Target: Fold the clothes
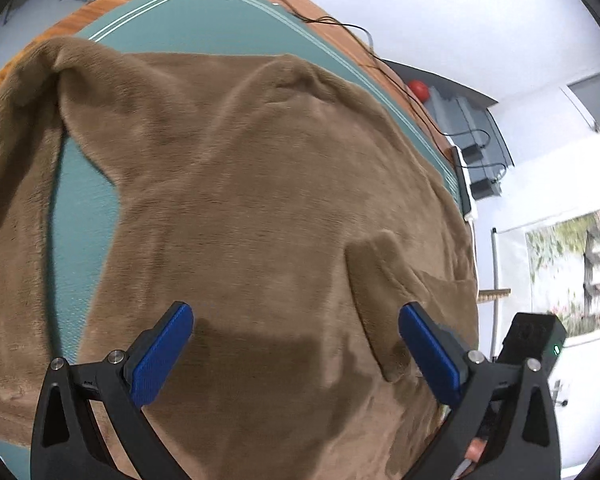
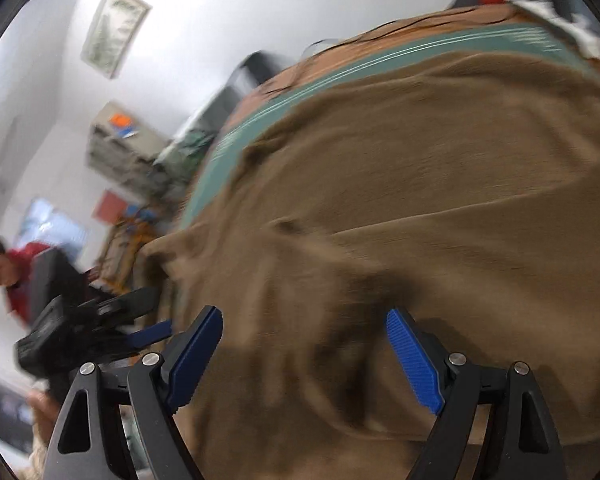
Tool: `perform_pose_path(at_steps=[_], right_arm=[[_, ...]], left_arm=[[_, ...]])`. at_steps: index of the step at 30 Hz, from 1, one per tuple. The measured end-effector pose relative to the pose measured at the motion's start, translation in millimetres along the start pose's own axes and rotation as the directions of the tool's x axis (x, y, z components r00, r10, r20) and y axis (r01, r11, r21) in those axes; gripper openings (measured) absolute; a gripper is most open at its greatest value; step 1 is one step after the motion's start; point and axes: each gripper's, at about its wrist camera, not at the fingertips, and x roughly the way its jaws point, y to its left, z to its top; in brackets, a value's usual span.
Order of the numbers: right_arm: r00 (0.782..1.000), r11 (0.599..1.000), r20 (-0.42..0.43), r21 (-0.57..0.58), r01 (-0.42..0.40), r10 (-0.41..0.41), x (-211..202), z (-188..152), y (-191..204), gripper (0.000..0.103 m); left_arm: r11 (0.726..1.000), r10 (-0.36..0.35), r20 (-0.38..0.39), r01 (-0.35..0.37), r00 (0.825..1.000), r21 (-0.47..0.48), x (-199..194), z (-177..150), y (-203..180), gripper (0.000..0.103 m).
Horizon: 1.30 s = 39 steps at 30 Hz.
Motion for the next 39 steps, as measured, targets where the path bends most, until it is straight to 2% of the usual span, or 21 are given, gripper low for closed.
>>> perform_pose_path(at_steps=[2, 4, 5, 7, 9, 11, 12, 16, 19, 22, 26, 29, 34, 39], right_arm=[[0.988, 0.987, -0.036, -0.038, -0.154, 0.153, 3.2, -6.5, 17.5, 0.086], [0.949, 0.946, -0.077, -0.086, -0.313, 0.307, -0.6, -15.5, 37.2, 0.086], [0.946, 0.940, -0.093, -0.120, -0.319, 0.309, -4.1, -20.3, 44.5, 0.086], [0.959, 0.951, -0.100, -0.141, -0.276, 0.264, -10.1, -28.0, 46.3, 0.086], [0.975, 0.967, -0.066, -0.134, -0.218, 0.211, -20.1, -31.5, 39.5, 0.086], [0.994, 0.988, 0.006, -0.116, -0.105, 0.106, -32.3, -26.9, 28.2, 0.086], [0.997, 0.992, 0.033, -0.104, -0.064, 0.068, -35.1, -21.7, 22.0, 0.086], [0.999, 0.998, 0.023, -0.045, 0.048, -0.047, -13.0, 0.4, -5.6, 0.086], [0.998, 0.998, -0.035, -0.041, 0.041, -0.043, 12.4, 2.5, -8.2, 0.086], [0.992, 0.991, -0.091, -0.093, -0.095, 0.086, 25.3, -4.4, 19.5, 0.086], [0.971, 0.947, -0.131, -0.227, -0.227, 0.201, 16.3, -25.3, 62.6, 0.086], [0.975, 0.956, -0.141, -0.215, -0.197, 0.169, 11.5, -34.2, 58.4, 0.086], [0.996, 0.983, -0.072, -0.172, -0.067, 0.055, -14.8, -38.4, 36.6, 0.086], [0.999, 0.992, -0.029, -0.127, 0.026, -0.030, -43.4, -55.9, 18.5, 0.086]], left_arm=[[1.000, -0.009, -0.012, 0.009, 1.000, -0.006, 2.6, 0.6, 1.6, 0.103], [1.000, -0.022, -0.027, 0.022, 0.999, -0.004, 8.1, 0.7, -1.3, 0.103], [0.999, -0.033, -0.037, 0.033, 0.999, 0.007, 11.3, 0.2, -5.2, 0.103], [0.998, -0.052, -0.060, 0.054, 0.997, 0.031, 18.6, -0.8, -14.4, 0.103], [0.997, -0.070, -0.081, 0.073, 0.994, 0.039, 26.0, 0.2, -21.6, 0.103], [0.996, -0.085, -0.089, 0.088, 0.992, 0.034, 28.5, 1.0, -25.3, 0.103], [0.995, -0.087, -0.093, 0.090, 0.992, 0.030, 30.3, 1.7, -26.7, 0.103], [0.997, -0.061, -0.096, 0.064, 0.994, 0.031, 30.3, 2.7, -26.8, 0.103], [0.998, -0.052, -0.094, 0.056, 0.994, 0.035, 26.6, 4.0, -23.0, 0.103], [0.999, -0.032, -0.093, 0.034, 0.995, 0.021, 23.7, 6.0, -13.1, 0.103], [0.998, -0.062, -0.107, 0.060, 0.992, -0.024, 24.7, 5.5, -1.2, 0.103], [0.998, -0.067, -0.134, 0.065, 0.989, -0.016, 31.7, 0.1, -2.8, 0.103], [0.996, -0.086, -0.159, 0.085, 0.984, -0.013, 48.4, -0.3, -11.8, 0.103], [0.996, -0.073, -0.161, 0.080, 0.984, 0.041, 71.9, 8.9, -28.3, 0.103]])
